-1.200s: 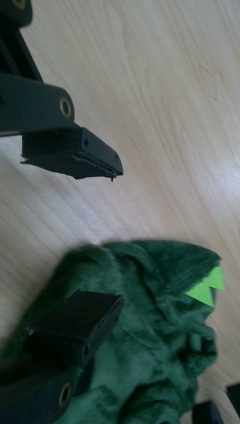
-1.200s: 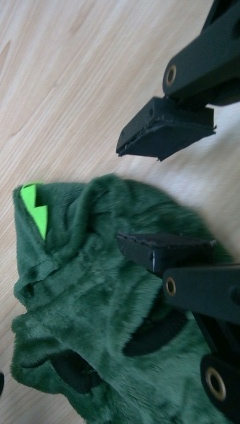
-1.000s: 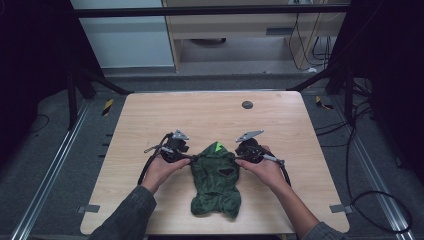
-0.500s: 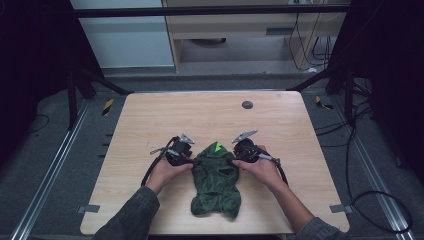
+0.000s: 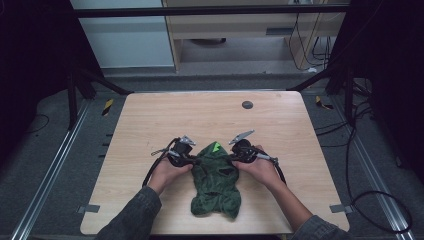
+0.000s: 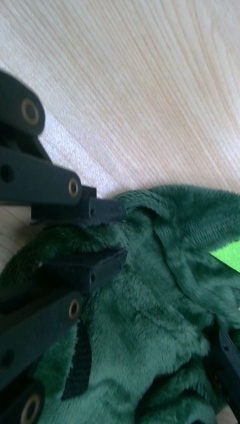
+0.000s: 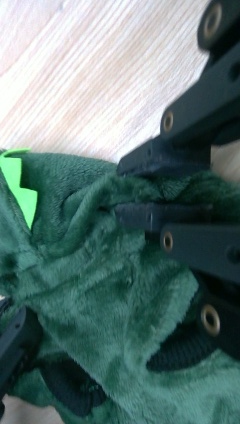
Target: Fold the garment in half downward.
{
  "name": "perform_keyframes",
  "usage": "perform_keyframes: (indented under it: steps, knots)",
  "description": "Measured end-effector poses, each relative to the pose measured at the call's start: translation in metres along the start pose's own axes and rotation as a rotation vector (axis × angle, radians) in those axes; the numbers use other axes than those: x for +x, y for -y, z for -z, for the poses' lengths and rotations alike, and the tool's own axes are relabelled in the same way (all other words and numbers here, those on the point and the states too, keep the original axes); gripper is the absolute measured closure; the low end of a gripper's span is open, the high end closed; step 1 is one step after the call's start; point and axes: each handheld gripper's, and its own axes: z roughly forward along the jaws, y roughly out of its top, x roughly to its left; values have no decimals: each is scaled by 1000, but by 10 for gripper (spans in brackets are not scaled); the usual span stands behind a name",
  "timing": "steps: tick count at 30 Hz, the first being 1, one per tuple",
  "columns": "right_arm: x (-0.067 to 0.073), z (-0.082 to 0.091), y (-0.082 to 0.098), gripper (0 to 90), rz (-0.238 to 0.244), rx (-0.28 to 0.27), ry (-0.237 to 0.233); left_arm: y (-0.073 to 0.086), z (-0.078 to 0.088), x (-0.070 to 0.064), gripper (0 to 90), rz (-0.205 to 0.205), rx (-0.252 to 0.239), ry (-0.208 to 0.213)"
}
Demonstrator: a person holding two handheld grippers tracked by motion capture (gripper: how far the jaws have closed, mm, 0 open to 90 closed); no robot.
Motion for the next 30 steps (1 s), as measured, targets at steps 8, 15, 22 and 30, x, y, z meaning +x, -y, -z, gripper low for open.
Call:
perform_keyframes:
  steps: [8, 15, 22, 30]
  knots:
    - [-7, 9, -6, 844, -9, -6, -27, -6, 7, 2, 815, -1, 8, 3]
    - [-12, 20, -16, 845, -6, -18, -20, -17, 15, 4, 815, -6, -18, -9]
    - [-21, 27, -30, 845, -13, -43, -9, -30, 24, 8, 814, -12, -39, -24]
    - [-23, 36, -40, 845, -5, -62, 7, -38, 31, 9, 813, -26, -50, -46]
